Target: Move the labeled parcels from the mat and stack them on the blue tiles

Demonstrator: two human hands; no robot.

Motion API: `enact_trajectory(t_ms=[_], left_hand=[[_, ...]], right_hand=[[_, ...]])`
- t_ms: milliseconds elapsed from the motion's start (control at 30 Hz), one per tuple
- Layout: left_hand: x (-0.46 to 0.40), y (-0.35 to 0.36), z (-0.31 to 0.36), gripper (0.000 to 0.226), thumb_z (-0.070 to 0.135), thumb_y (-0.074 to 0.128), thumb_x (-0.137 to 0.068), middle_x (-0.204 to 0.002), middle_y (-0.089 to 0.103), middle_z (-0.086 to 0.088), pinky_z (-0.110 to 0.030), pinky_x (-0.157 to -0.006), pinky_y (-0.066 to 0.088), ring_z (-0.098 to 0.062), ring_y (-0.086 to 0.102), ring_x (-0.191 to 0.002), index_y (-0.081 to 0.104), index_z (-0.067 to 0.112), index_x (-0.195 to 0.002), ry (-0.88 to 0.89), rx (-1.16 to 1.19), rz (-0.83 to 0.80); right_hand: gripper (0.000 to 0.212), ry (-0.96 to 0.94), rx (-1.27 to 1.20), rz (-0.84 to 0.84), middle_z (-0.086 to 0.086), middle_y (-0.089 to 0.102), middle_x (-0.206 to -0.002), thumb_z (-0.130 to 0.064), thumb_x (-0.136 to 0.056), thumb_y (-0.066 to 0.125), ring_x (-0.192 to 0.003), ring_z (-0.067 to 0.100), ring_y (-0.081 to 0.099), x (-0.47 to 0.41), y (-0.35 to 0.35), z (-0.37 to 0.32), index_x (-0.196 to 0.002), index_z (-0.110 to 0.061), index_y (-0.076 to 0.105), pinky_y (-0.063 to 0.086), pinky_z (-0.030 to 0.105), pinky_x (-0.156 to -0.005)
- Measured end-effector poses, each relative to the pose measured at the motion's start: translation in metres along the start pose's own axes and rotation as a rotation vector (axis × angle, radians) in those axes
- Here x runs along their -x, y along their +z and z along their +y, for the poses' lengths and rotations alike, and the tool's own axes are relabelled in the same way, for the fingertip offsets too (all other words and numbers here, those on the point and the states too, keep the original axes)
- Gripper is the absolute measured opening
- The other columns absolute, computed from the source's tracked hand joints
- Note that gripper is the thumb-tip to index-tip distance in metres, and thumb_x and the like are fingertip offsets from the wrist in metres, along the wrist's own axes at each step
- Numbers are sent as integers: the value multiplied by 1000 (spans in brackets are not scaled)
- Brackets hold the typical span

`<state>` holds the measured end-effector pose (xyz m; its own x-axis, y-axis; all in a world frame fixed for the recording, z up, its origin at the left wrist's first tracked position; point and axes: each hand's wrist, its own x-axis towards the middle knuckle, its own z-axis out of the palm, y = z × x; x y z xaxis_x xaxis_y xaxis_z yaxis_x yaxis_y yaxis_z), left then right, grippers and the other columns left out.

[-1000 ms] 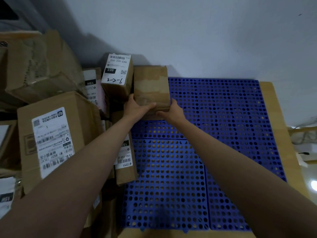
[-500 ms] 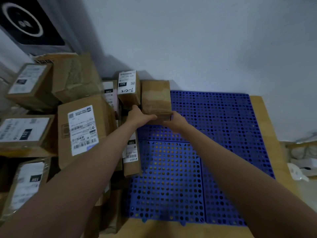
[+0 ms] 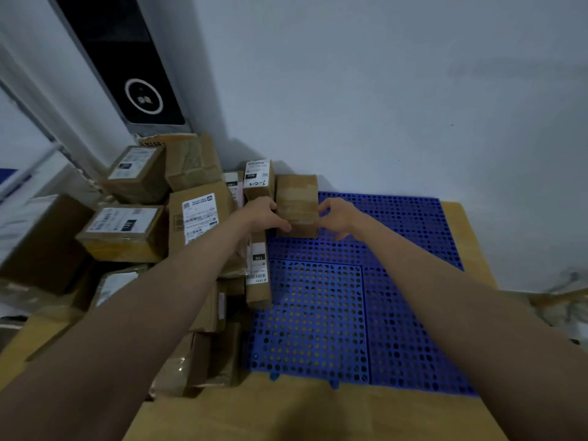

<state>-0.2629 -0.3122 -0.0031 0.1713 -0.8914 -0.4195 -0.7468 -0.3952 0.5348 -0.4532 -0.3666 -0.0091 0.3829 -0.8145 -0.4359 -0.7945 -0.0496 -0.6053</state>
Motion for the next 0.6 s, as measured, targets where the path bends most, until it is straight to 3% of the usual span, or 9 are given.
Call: enact_trajectory(t_ms=[67,133,233,333,367,433,533,600], left_hand=[[16,-7,-4,83,40,82,-72,-141,48,-7,-40,-102,45,-23,50,-123,43,12,-141,15,18,13],[31,-15,-11,77,35,83,-73,-140,48,-9,-41,-103,45,-23,50,-124,47,11,-137,28,60,38],[48,-31,-25,66,30,82,-76,-139,49,-10,-42,-102,45,-23,51,-122,52,10,-131,36,110,67],[60,-45,-42,48,26,80,-78,-131,59,-12,-39,-91,51,-24,59,-107,62,4,-117,35,131,103],[63,-50,-48,37,25,79,-79,-126,61,-13,-40,-85,51,-26,61,-103,65,4,-106,35,131,119],[67,-60,-61,23,25,77,-80,-113,64,-11,-40,-82,54,-27,62,-103,63,13,-95,15,139,150],[72,-72,-86,40,27,81,-77,-108,58,-6,-26,-63,52,-18,60,-91,58,16,-108,-15,115,147],[75,-77,-105,38,28,83,-74,-102,56,-5,-22,-57,44,-13,56,-79,56,17,-99,-24,-9,167]], right_hand=[[51,-14,20,1,11,48,-140,-28,-96,60,-101,30,64,10,1,-8,-142,-12,45,61,41,-73],[50,-34,24,-17,13,52,-133,-26,-94,62,-103,31,65,19,5,-19,-140,-14,46,59,44,-82],[30,-67,24,-42,9,61,-106,-16,-90,66,-81,22,64,26,14,-38,-119,-15,57,58,35,-68],[14,-93,40,-73,4,56,-83,-14,-89,66,-62,16,55,28,30,-58,-94,-20,54,49,29,-52],[15,-93,41,-100,4,54,-84,-15,-90,64,-64,17,55,28,37,-63,-98,-21,54,47,28,-52],[35,-111,78,-135,5,56,-100,-20,-92,63,-75,17,59,26,50,-72,-126,-22,52,51,27,-58],[61,-139,77,-146,6,54,-121,-27,-92,63,-86,18,63,23,68,-87,-146,-18,37,57,32,-71],[68,-129,29,-148,8,51,-130,-29,-90,66,-99,23,63,22,80,-96,-148,-20,32,58,35,-77]])
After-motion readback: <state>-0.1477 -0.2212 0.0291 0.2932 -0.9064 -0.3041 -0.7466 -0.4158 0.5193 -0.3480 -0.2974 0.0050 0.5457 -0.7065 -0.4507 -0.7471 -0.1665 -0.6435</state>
